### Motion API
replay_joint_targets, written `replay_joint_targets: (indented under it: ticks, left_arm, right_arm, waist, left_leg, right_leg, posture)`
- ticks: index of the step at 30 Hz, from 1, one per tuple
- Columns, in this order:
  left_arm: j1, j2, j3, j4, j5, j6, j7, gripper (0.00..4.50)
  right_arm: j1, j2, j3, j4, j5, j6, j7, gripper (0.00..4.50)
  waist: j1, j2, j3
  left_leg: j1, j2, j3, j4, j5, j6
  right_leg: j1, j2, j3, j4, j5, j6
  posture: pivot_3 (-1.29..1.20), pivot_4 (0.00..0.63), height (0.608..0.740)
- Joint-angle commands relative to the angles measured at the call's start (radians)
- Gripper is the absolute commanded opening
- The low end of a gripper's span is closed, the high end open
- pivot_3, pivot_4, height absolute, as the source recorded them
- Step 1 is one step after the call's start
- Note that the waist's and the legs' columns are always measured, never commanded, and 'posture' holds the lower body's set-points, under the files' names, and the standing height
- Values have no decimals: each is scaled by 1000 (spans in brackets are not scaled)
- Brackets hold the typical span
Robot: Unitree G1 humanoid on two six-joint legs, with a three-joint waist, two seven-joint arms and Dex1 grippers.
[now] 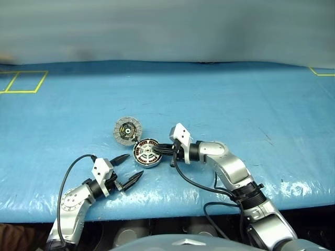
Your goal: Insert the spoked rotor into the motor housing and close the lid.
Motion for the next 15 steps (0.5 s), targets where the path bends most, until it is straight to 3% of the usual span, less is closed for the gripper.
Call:
replay_joint_targets:
  ticks: [1,10,15]
  left_arm:
    - [-5,11,36,0,18,-14,42,4500]
    - [-37,0,60,11,53,-3,150,4500]
    - [-44,4,63,-14,24,76,180,4500]
  right_arm:
    - [-19,1,29,-9,-30,3,-10,29]
    - [-15,-8,29,-29,-57,4,-33,29]
    - [-15,20,-38,-58,21,9,-34,29]
  waist:
    - [0,0,0]
    - [1,0,0]
    - [-1,0,0]
  left_leg:
    - [0,0,0,0,0,0]
    - [1,1,0,0,1,-1]
    - [1,1,0,0,2,-3]
  right_leg:
    - [0,0,0,0,0,0]
    - [1,1,0,0,0,0]
    - [1,1,0,1,1,-1]
  posture:
    - [0,150,740]
    - [0,150,740]
    - [0,150,740]
